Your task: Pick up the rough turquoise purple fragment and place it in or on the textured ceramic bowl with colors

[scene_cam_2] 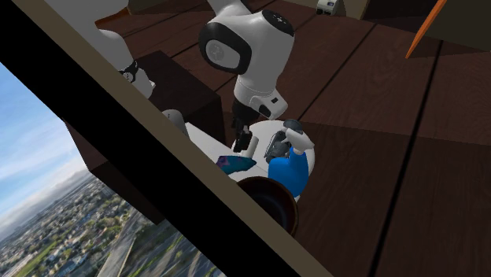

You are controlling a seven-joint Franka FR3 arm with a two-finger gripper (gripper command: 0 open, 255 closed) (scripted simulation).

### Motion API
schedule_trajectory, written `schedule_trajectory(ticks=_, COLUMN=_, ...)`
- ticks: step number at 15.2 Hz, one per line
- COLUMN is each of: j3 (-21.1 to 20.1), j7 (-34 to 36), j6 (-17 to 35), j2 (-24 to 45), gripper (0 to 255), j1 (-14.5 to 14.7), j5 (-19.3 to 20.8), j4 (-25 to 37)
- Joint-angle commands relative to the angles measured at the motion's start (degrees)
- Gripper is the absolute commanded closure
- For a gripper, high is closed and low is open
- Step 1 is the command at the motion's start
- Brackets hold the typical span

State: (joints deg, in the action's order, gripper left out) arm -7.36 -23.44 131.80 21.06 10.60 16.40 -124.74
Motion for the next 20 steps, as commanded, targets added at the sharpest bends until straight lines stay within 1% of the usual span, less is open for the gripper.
schedule_trajectory(ticks=1, j3=0.0, j7=0.0, j6=0.0, j2=0.0, gripper=0, j1=0.0, j5=0.0, j4=0.0)
schedule_trajectory(ticks=2, j3=0.0, j7=0.0, j6=0.0, j2=0.0, gripper=0, j1=0.0, j5=0.0, j4=0.0)
schedule_trajectory(ticks=3, j3=0.0, j7=0.0, j6=0.0, j2=0.0, gripper=255, j1=0.0, j5=0.0, j4=0.0)
schedule_trajectory(ticks=12, j3=0.0, j7=0.0, j6=0.0, j2=0.0, gripper=255, j1=0.0, j5=0.0, j4=0.0)
schedule_trajectory(ticks=13, j3=0.0, j7=0.0, j6=0.0, j2=0.0, gripper=0, j1=0.0, j5=0.0, j4=0.0)
schedule_trajectory(ticks=15, j3=2.4, j7=2.8, j6=12.5, j2=-0.3, gripper=0, j1=0.2, j5=6.1, j4=-4.4)
schedule_trajectory(ticks=16, j3=4.3, j7=5.1, j6=18.7, j2=0.1, gripper=0, j1=0.8, j5=10.0, j4=-6.0)
schedule_trajectory(ticks=17, j3=6.0, j7=7.1, j6=23.0, j2=0.5, gripper=0, j1=1.5, j5=13.2, j4=-6.8)
schedule_trajectory(ticks=20, j3=7.0, j7=8.0, j6=24.7, j2=2.9, gripper=0, j1=1.8, j5=14.4, j4=-6.1)
